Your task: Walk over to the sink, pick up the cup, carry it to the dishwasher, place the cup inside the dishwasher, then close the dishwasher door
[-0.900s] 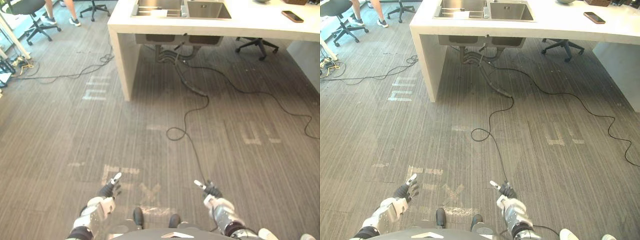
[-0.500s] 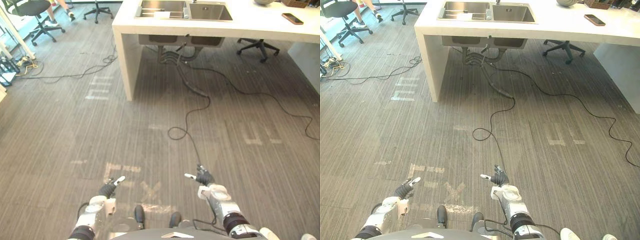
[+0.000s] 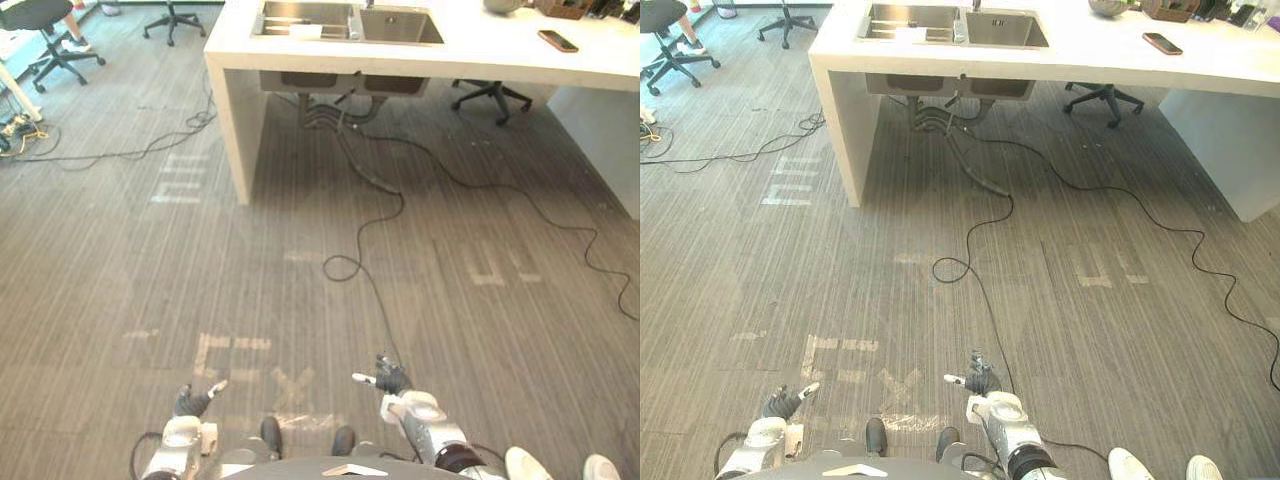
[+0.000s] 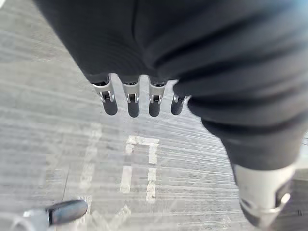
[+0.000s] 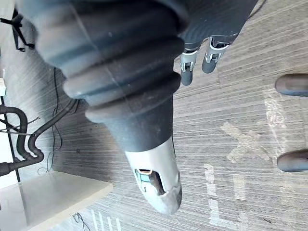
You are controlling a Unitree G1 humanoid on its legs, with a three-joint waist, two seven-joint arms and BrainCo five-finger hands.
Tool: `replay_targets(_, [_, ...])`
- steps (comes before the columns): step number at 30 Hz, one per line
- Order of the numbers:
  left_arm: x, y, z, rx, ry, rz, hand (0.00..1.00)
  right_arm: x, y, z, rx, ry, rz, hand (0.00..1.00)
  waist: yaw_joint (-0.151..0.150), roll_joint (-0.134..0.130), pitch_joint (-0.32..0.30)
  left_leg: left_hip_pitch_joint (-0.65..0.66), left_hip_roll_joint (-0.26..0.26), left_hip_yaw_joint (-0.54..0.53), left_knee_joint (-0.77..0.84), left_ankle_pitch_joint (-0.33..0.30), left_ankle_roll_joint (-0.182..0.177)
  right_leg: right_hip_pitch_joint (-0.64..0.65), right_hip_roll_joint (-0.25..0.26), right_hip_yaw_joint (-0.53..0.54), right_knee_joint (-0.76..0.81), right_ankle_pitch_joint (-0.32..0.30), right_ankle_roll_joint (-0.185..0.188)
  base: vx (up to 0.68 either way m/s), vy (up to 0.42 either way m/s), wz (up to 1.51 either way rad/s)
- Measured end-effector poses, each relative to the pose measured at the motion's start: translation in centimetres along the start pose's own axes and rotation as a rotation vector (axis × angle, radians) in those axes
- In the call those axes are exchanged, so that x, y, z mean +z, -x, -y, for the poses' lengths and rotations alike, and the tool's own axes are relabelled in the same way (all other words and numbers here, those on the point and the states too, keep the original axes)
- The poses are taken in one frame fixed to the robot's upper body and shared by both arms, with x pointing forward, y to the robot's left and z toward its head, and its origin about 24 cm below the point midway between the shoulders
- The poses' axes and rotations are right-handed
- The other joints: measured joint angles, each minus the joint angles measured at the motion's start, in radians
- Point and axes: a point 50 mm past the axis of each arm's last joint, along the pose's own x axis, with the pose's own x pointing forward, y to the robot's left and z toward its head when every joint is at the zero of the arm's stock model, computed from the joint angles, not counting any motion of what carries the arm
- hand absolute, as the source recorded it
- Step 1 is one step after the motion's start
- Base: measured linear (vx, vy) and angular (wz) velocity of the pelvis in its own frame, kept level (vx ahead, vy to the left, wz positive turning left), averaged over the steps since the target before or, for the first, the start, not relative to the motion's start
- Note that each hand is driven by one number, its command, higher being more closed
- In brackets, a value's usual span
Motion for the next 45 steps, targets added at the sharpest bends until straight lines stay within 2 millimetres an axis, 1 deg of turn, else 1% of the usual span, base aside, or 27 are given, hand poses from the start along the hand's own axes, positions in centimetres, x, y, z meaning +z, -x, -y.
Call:
replay_targets(3, [-1.3,0.3,1.2,-0.064,0.09,-0.059,0.0,-1.0,0.1,0.0,-0.005,-0.024,-0.031,0.0,-0.001,-0.001,0.001,0.005,0.0,-0.001,-0.002,0.001,0.002,-0.002,-0.002,0.003,0.014,-0.004,-0.001,-0.06,0.009,0.0])
replay_targets(10, [-1.5,0.4,1.4,-0.135,0.173,-0.052,0.0,-3.4,0.7,-0.3,-0.028,-0.066,-0.088,0.0,0.002,-0.012,0.005,-0.016,-0.006,-0.003,-0.003,0.001,0.006,-0.038,-0.013,0.005,0.05,-0.028,-0.009,-0.07,0.032,0.01])
replay_targets(14, [-1.3,0.3,1.1,-0.192,0.204,-0.044,0.0,-3.4,0.7,0.2,-0.05,-0.101,-0.082,0.0,0.005,-0.021,0.005,-0.05,-0.021,0.0,-0.002,-0.007,0.022,-0.108,-0.039,0.001,0.117,-0.055,0.009,0.01,0.066,0.03])
replay_targets(16, [-0.9,0.3,1.1,-0.221,0.199,-0.031,0.0,-3.2,0.7,0.4,-0.058,-0.13,-0.067,0.0,0.002,-0.027,0.011,-0.072,-0.025,0.011,0.004,0.0,0.072,-0.183,-0.087,-0.027,0.277,-0.099,0.084,0.1,0.045,0.03])
replay_targets(17, [-0.8,0.2,1.1,-0.227,0.197,-0.026,0.0,-3.0,0.5,0.3,-0.056,-0.131,-0.063,0.0,0.003,-0.036,0.018,-0.071,-0.032,0.013,0.007,-0.003,0.076,-0.225,-0.119,-0.036,0.41,-0.121,0.045,0.11,0.049,0.03])
replay_targets(18, [-0.2,0.0,0.8,-0.228,0.19,-0.011,0.0,-2.0,0.1,0.3,-0.056,-0.136,-0.032,0.0,0.003,-0.053,0.046,-0.073,-0.04,0.011,0.045,-0.025,0.079,-0.309,-0.179,-0.041,0.629,-0.106,-0.003,0.08,0.051,0.19])
replay_targets(19, [0.5,-0.2,0.4,-0.219,0.188,0.007,0.0,-1.4,0.0,0.7,-0.069,-0.168,-0.009,0.0,-0.004,-0.069,0.078,-0.058,-0.047,-0.009,0.089,-0.058,0.085,-0.35,-0.225,-0.034,0.785,-0.049,-0.032,0.13,0.041,0.39])
replay_targets(20, [1.0,-0.3,0.6,-0.225,0.209,0.019,0.0,-1.2,0.1,1.2,-0.082,-0.184,0.008,0.0,-0.006,-0.066,0.099,-0.021,-0.047,-0.032,0.119,-0.085,0.088,-0.392,-0.236,-0.001,0.901,-0.021,-0.013,0.09,0.011,0.4])
replay_targets(21, [1.1,-0.3,0.6,-0.226,0.216,0.018,0.0,-1.3,0.1,1.3,-0.084,-0.188,0.009,0.0,-0.007,-0.06,0.103,-0.018,-0.045,-0.036,0.128,-0.092,0.088,-0.398,-0.233,0.007,0.913,-0.036,-0.009,0.15,0.0,0.51])
replay_targets(22, [1.1,-0.3,0.6,-0.233,0.241,0.016,0.0,-1.4,0.2,1.5,-0.091,-0.205,0.01,0.0,-0.016,-0.062,0.104,0.001,-0.034,-0.064,0.154,-0.111,0.094,-0.4,-0.219,0.012,0.889,-0.09,0.005,0.15,-0.004,0.52])
replay_targets(24, [1.7,-0.3,1.0,-0.254,0.258,0.026,0.0,-2.0,0.4,1.5,-0.094,-0.212,-0.003,0.0,-0.023,-0.063,0.105,0.027,-0.031,-0.096,0.164,-0.132,0.092,-0.401,-0.18,0.014,0.685,-0.105,0.017,0.23,-0.011,0.59])
replay_targets(25, [2.3,-0.3,1.3,-0.269,0.26,0.042,0.0,-1.8,0.4,1.4,-0.093,-0.216,0.003,0.0,-0.027,-0.059,0.107,0.026,-0.03,-0.107,0.17,-0.141,0.086,-0.399,-0.153,0.016,0.533,-0.081,0.018,0.23,-0.027,0.39])
replay_targets(26, [3.1,-0.2,1.7,-0.287,0.256,0.065,0.0,-1.8,0.4,1.5,-0.098,-0.225,0.006,0.0,-0.035,-0.058,0.108,0.026,-0.032,-0.11,0.17,-0.15,0.079,-0.393,-0.116,0.031,0.292,-0.006,0.039,0.24,-0.05,0.19])
replay_targets(28, [4.4,-0.2,2.4,-0.311,0.286,0.088,0.0,-2.4,0.6,1.9,-0.112,-0.242,-0.004,0.0,-0.042,-0.069,0.114,0.034,-0.048,-0.119,0.21,-0.179,0.059,-0.385,-0.103,0.064,0.088,0.05,0.053,0.28,-0.101,0.18])
replay_targets(31, [4.5,0.0,3.2,-0.338,0.34,0.066,0.0,-3.7,1.3,3.0,-0.153,-0.285,-0.032,0.0,-0.048,-0.054,0.13,0.08,-0.035,-0.145,0.278,-0.273,0.026,-0.323,-0.103,0.072,0.113,0.043,0.037,0.28,-0.186,0.2])
replay_targets(32, [4.5,0.0,3.1,-0.336,0.34,0.063,0.0,-4.0,1.4,3.0,-0.151,-0.287,-0.042,0.0,-0.046,-0.048,0.129,0.087,-0.03,-0.147,0.297,-0.303,0.017,-0.312,-0.102,0.08,0.127,0.035,0.019,0.35,-0.29,0.04])
replay_targets(33, [4.4,0.1,3.1,-0.339,0.339,0.06,0.0,-4.4,1.5,3.0,-0.15,-0.291,-0.054,0.0,-0.029,-0.055,0.116,0.09,-0.013,-0.147,0.328,-0.358,-0.003,-0.308,-0.092,0.088,0.154,0.071,-0.017,0.46,-0.359,-0.02])
replay_targets(34, [4.2,0.1,3.4,-0.347,0.338,0.052,0.0,-4.2,1.5,3.3,-0.156,-0.296,-0.046,0.0,-0.033,-0.036,0.107,0.087,0.028,-0.156,0.351,-0.398,-0.034,-0.324,-0.059,0.085,0.209,0.092,-0.038,0.42,-0.306,0.04])
replay_targets(35, [3.9,0.2,3.5,-0.348,0.338,0.046,0.0,-4.2,1.6,3.5,-0.164,-0.305,-0.044,0.0,-0.037,-0.023,0.097,0.088,0.049,-0.164,0.352,-0.41,-0.044,-0.335,-0.042,0.081,0.238,0.091,-0.041,0.44,-0.29,0.23])
replay_targets(36, [3.2,0.4,4.1,-0.358,0.343,0.025,0.0,-4.4,1.8,4.0,-0.179,-0.309,-0.049,0.0,-0.048,0.011,0.067,0.094,0.1,-0.171,0.341,-0.426,-0.064,-0.353,-0.006,0.053,0.283,0.049,-0.087,0.5,-0.265,0.22])
replay_targets(37, [2.7,0.7,4.9,-0.375,0.348,0.01,0.0,-4.6,1.9,4.3,-0.188,-0.314,-0.063,0.0,-0.05,0.033,0.046,0.076,0.123,-0.173,0.404,-0.397,-0.087,-0.367,0.017,0.038,0.312,-0.001,-0.114,0.62,-0.308,0.15])
replay_targets(38, [2.9,0.7,5.2,-0.381,0.351,0.01,0.0,-4.3,1.8,4.4,-0.188,-0.314,-0.061,0.0,-0.051,0.035,0.045,0.051,0.131,-0.17,0.466,-0.372,-0.092,-0.367,0.019,0.033,0.325,-0.021,-0.124,0.54,-0.253,0.16])
replay_targets(40, [3.5,0.8,5.9,-0.399,0.377,0.025,0.0,-3.7,1.7,4.8,-0.181,-0.291,-0.048,0.0,-0.067,0.044,0.04,-0.105,0.189,-0.152,0.814,-0.234,-0.124,-0.315,0.025,0.004,0.327,-0.079,-0.139,0.5,-0.242,0.25])
replay_targets(41, [3.8,0.8,6.0,-0.401,0.379,0.04,0.0,-3.7,1.7,4.8,-0.179,-0.281,-0.05,0.0,-0.066,0.051,0.036,-0.161,0.218,-0.139,0.937,-0.221,-0.128,-0.296,0.037,0.002,0.317,-0.087,-0.144,0.57,-0.224,0.17])
replay_targets(42, [4.6,0.8,6.0,-0.397,0.384,0.076,0.0,-3.6,1.7,5.0,-0.177,-0.268,-0.05,0.0,-0.058,0.056,0.037,-0.246,0.258,-0.115,1.133,-0.223,-0.116,-0.25,0.049,-0.007,0.297,-0.103,-0.158,0.47,-0.153,0.15])
replay_targets(43, [5.4,0.7,6.0,-0.391,0.387,0.102,0.0,-3.7,1.8,5.1,-0.176,-0.269,-0.05,0.0,-0.057,0.054,0.042,-0.298,0.271,-0.111,1.223,-0.233,-0.095,-0.205,0.052,-0.016,0.273,-0.113,-0.165,0.54,-0.159,0.23])
replay_targets(45, [7.0,0.9,6.2,-0.403,0.395,0.163,0.0,-3.7,1.9,5.6,-0.183,-0.274,-0.049,0.0,-0.047,0.05,0.061,-0.362,0.256,-0.11,1.245,-0.248,-0.078,-0.108,0.051,-0.025,0.228,-0.124,-0.168,0.44,-0.109,0.14])
